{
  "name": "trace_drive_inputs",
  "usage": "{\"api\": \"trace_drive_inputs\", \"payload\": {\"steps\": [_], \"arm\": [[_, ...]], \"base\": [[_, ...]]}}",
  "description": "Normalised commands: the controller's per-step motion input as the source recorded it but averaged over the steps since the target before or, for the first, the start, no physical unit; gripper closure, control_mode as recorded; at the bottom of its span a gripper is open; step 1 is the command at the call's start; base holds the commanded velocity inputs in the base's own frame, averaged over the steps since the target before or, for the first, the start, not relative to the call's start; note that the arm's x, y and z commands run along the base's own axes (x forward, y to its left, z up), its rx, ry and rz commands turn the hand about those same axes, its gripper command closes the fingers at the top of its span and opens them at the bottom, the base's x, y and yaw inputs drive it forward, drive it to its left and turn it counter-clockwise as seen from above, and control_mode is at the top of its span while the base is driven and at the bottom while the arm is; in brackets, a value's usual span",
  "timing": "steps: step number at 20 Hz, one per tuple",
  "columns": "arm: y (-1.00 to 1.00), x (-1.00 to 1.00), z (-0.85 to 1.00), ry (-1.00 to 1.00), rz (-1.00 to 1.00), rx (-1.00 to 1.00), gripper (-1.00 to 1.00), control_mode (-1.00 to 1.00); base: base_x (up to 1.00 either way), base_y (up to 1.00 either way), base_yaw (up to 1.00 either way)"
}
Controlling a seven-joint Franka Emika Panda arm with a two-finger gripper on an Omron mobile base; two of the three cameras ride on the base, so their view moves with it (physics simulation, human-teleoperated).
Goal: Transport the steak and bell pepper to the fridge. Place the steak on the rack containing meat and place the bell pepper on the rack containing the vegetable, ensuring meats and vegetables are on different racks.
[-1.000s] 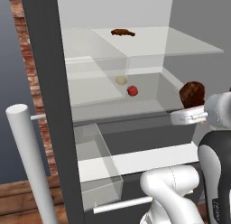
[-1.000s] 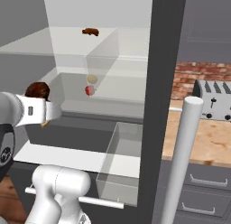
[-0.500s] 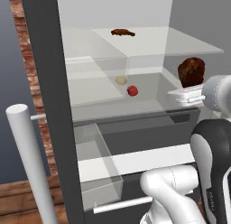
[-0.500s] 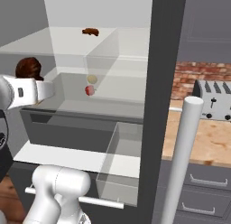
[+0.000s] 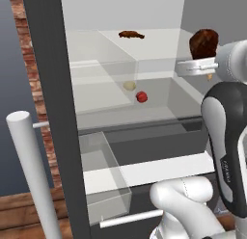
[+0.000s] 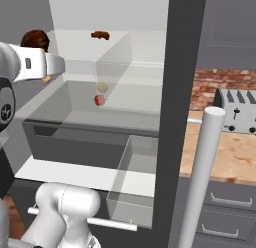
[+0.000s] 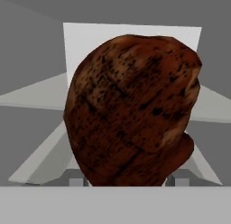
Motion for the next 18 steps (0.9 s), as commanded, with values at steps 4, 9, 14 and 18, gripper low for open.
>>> {"api": "trace_drive_inputs", "payload": {"steps": [4,9,14,18], "arm": [[-0.14,0.35,0.04,-0.21,0.05,0.0,1.0,-1.0],[-0.06,0.86,0.0,-0.03,0.01,0.01,1.0,-1.0],[-0.01,0.98,0.0,0.11,0.0,0.0,1.0,-1.0],[0.0,0.97,-0.21,0.0,0.01,0.0,1.0,-1.0]], "base": [[0.0,0.0,0.0],[0.0,0.0,0.0],[0.0,0.0,0.0],[0.0,0.0,0.0]]}}
